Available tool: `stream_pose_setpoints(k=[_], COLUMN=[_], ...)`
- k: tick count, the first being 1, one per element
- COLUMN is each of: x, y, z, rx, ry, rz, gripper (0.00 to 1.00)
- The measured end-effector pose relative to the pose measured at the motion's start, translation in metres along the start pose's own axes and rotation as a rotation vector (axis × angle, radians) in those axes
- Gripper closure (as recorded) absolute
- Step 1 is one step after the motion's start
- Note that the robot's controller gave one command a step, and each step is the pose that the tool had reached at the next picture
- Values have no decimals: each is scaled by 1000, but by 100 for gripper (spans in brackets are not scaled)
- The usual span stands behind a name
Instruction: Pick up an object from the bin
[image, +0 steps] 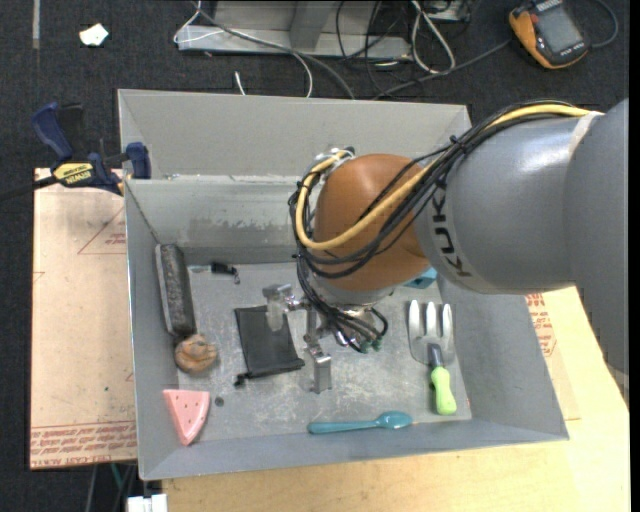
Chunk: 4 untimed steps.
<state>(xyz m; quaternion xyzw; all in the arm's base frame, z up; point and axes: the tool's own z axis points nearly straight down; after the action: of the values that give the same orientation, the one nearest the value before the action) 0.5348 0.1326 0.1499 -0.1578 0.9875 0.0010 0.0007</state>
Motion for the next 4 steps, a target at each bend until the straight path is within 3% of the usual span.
stream_pose_setpoints(k=[1,2,3,4], x=[-19,-23,-23,-22], y=[-7,-11,-11,-10], z=[57,79,79,53], rx=[1,-1,-1,-3], ry=[-7,-5,-5,-3], rz=[-295,-291,-291,-290], gripper=[0,100,100,100])
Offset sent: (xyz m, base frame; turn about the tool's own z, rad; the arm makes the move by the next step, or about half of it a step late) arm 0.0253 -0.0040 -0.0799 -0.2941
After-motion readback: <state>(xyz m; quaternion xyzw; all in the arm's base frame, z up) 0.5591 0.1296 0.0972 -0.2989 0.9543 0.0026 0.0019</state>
